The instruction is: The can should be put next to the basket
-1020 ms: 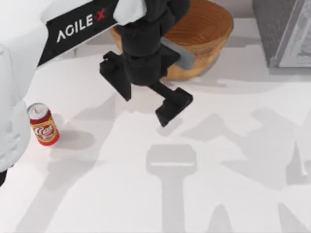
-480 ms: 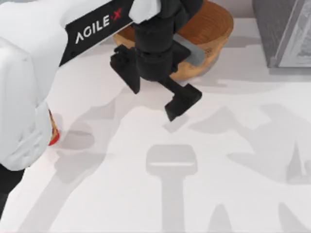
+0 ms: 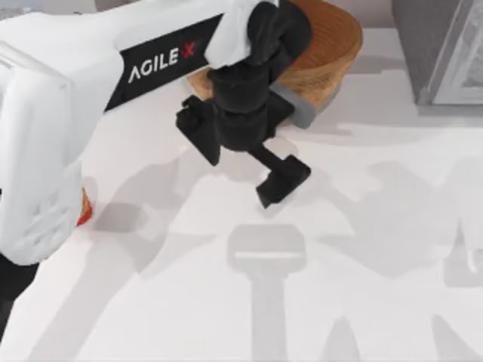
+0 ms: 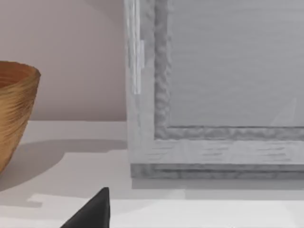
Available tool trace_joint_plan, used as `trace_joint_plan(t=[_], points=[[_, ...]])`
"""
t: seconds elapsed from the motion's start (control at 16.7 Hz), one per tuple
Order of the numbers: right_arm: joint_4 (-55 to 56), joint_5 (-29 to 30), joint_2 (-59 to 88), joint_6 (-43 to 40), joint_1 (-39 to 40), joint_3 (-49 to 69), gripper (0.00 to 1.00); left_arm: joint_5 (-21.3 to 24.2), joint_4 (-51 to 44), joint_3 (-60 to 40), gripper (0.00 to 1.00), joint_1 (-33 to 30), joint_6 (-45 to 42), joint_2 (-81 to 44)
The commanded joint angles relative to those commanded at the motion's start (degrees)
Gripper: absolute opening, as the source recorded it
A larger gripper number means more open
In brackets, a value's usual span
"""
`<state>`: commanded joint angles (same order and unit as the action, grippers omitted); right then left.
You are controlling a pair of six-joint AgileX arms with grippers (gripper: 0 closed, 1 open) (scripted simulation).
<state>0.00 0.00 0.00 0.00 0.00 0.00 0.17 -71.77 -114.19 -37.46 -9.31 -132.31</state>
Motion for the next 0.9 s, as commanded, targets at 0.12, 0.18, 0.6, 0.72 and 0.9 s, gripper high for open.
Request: trace_joint_plan(t=[0.12, 0.18, 0.6, 0.72, 0.9], points=[[0.0, 0.0, 0.0, 0.0, 0.0, 0.0, 1.00, 0.0, 3.0, 2.8, 1.00, 0.0, 0.0, -0.2], [0.0, 0.0, 0.0, 0.0, 0.0, 0.0, 1.00, 0.0, 3.7, 3.4, 1.00, 0.0, 0.0, -0.2], [0.0, 0.0, 0.0, 0.0, 0.0, 0.0, 1.00, 0.0, 3.8, 3.5, 0.77, 0.0, 0.0, -0.2], [0.0, 0.0, 0.0, 0.0, 0.0, 0.0, 1.00, 0.0, 3.8, 3.5, 0.62, 0.0, 0.0, -0.2], [0.0, 0.0, 0.0, 0.0, 0.0, 0.0, 1.00, 0.0, 3.8, 3.5, 0.40, 0.0, 0.0, -0.2]])
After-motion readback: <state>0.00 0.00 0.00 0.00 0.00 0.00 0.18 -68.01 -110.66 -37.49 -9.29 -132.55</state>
